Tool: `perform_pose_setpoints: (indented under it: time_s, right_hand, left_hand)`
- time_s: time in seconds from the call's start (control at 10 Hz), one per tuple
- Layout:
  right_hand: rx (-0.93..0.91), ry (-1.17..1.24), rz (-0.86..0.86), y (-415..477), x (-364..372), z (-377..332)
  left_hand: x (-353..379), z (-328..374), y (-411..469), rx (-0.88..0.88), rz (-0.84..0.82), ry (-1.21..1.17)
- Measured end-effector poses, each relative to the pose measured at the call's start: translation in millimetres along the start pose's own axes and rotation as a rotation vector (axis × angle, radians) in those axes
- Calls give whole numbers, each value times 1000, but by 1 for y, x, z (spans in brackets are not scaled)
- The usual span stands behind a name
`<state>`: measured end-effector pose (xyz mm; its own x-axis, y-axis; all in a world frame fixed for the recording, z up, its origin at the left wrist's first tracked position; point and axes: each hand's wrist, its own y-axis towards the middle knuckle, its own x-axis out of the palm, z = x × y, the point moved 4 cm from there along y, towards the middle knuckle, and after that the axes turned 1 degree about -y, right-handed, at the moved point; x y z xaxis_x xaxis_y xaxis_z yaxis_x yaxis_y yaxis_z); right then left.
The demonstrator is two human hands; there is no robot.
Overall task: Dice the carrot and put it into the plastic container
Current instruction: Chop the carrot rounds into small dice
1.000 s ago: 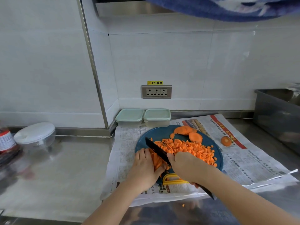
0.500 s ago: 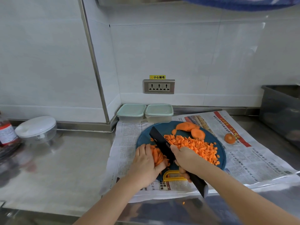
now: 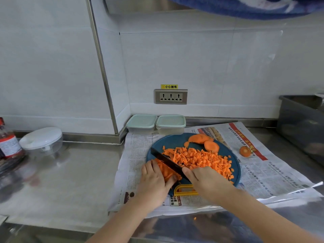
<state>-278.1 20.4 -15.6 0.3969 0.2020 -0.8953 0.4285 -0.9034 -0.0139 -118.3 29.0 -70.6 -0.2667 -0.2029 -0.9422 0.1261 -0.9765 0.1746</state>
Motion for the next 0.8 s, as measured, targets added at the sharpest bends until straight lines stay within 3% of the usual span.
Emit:
perform_pose_setpoints:
  time_s: [0.2,0.4,0.5,0.7,0.8]
  right_hand:
    - [27,-72,5,1,8,-5]
    - [134,-48,-158,22,4,-17]
    - [74,-196,-229,25,2,-34]
    - [146,26,-180,49,15,-7]
    - [195,167,-200,42,7,2]
  left_hand:
    - [2,6,-1,17,36,126]
    - [5,4,4,35,21,100]
    - [3,5,3,49,-8,105]
    - [0,4,6,56,-99,13]
    - [-2,2,12,45,-63,-47]
